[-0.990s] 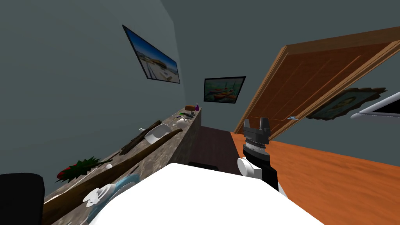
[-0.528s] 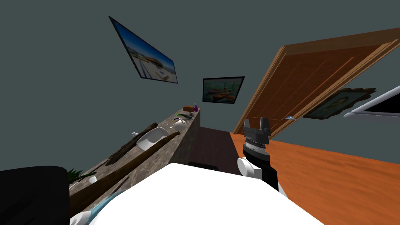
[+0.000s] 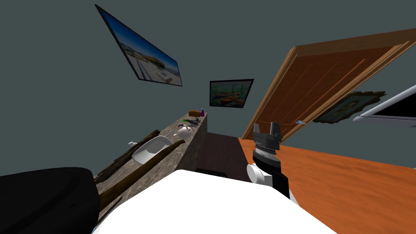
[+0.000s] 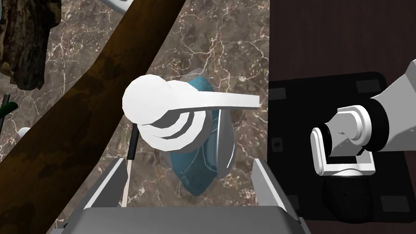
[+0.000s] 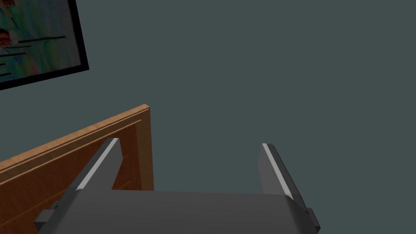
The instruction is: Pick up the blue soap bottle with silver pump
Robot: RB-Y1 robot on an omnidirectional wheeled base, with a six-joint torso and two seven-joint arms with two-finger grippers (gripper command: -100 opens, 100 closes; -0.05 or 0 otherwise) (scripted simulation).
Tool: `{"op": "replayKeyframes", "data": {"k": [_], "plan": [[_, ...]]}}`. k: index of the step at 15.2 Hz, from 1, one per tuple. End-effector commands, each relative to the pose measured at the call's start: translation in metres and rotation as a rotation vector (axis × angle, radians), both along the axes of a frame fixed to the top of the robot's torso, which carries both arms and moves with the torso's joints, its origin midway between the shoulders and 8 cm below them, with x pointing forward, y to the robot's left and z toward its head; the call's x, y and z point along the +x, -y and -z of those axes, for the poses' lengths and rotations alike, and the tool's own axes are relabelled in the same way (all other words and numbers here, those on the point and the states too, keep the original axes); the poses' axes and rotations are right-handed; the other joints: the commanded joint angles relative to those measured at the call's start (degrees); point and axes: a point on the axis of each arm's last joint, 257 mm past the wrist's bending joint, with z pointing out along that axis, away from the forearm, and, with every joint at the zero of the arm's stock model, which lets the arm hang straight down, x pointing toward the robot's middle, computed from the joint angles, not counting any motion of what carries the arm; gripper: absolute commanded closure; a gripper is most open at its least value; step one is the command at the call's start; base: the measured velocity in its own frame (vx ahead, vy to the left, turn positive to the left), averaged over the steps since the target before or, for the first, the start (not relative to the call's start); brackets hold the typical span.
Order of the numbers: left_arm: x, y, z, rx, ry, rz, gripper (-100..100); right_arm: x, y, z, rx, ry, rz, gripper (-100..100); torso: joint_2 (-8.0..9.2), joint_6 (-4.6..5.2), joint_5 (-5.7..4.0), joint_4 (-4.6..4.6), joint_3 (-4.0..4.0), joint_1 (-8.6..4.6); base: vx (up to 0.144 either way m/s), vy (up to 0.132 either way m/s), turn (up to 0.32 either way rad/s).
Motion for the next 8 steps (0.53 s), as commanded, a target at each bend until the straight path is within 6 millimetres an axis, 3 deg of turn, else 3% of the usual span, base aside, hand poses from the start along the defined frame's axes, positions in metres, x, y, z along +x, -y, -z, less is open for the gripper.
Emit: {"op": "replayKeyframes", "data": {"k": [1, 6, 7, 8], "plan": [[-0.011, 0.001, -0.003, -0.018, -0.035, -0.021, -100, 0.000, 0.000, 0.000, 0.000, 0.000, 0.000, 0, 0.00, 0.00, 0.00, 0.00, 0.00, 0.00, 0.053, 0.004, -0.025], [-0.007, 0.001, 0.016, -0.013, -0.013, -0.012, -100, 0.000, 0.000, 0.000, 0.000, 0.000, 0.000, 0, 0.15, -0.01, 0.04, 0.05, 0.10, 0.09, 0.036, 0.016, 0.001], [-0.007, 0.001, 0.011, -0.013, -0.013, -0.012, -100, 0.000, 0.000, 0.000, 0.000, 0.000, 0.000, 0, 0.14, -0.01, 0.04, 0.05, 0.09, 0.11, 0.027, 0.016, 0.000], [-0.007, 0.001, 0.013, -0.013, -0.014, -0.012, 100, 0.000, 0.000, 0.000, 0.000, 0.000, 0.000, 0, 0.17, 0.00, 0.03, 0.05, 0.10, 0.09, 0.009, 0.006, -0.001]]}}
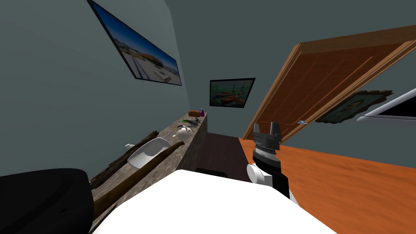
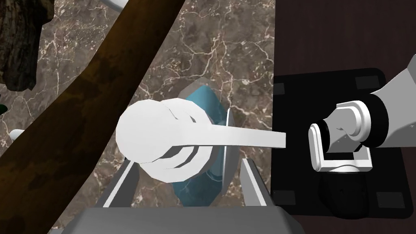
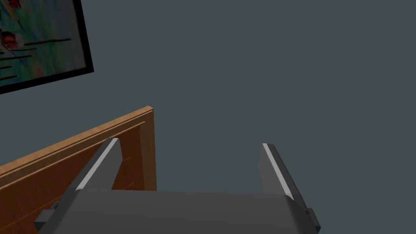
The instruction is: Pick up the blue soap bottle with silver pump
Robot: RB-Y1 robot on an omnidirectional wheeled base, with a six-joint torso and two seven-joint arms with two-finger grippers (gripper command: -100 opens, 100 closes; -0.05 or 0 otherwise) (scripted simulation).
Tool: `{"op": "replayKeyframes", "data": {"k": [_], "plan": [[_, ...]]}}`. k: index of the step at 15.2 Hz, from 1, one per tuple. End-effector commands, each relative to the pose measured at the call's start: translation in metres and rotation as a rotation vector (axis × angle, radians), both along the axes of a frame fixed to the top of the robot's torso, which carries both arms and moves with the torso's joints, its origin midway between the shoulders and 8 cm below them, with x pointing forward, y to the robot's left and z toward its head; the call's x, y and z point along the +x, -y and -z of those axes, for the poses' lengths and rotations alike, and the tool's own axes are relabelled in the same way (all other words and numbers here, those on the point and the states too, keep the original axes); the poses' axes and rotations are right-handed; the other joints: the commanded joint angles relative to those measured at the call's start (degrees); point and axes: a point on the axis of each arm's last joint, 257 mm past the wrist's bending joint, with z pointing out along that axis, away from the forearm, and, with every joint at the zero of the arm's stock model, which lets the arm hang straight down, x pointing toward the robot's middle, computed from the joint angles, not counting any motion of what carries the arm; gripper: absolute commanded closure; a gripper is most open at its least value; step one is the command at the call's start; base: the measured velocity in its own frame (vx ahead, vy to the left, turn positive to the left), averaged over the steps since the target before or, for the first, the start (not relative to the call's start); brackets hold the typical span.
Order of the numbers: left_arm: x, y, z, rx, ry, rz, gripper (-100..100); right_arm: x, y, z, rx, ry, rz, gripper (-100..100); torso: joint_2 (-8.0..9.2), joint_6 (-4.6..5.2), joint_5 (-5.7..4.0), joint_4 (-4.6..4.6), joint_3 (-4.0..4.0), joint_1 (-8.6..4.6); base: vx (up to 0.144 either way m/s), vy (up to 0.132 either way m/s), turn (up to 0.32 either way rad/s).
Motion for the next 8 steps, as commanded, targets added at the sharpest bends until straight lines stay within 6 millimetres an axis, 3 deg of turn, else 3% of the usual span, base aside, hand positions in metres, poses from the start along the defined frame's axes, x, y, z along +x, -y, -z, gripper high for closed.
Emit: {"op": "replayKeyframes", "data": {"k": [1, 4, 7, 8], "plan": [[0.000, 0.000, 0.000, 0.000, 0.000, 0.000, 100, 0.000, 0.000, 0.000, 0.000, 0.000, 0.000, 0, 0.00, 0.00, 0.00, 0.00, 0.00, 0.00, 0.000, 0.000, 0.000], [0.000, 0.000, 0.000, -0.002, 0.000, -0.001, 100, 0.000, 0.000, 0.000, 0.000, 0.000, 0.000, 0, 0.07, 0.01, -0.04, 0.03, 0.05, -0.03, 0.000, 0.000, 0.000], [0.001, 0.000, -0.014, 0.001, -0.006, -0.001, 100, 0.000, 0.000, 0.000, 0.000, 0.000, 0.000, 0, 0.20, 0.01, -0.09, 0.03, 0.11, -0.15, -0.038, -0.021, -0.006], [0.000, 0.000, -0.010, 0.002, -0.005, -0.001, 100, 0.000, 0.000, 0.000, 0.000, 0.000, 0.000, 0, 0.25, 0.00, -0.09, 0.04, 0.14, -0.18, -0.030, -0.011, -0.001]]}}
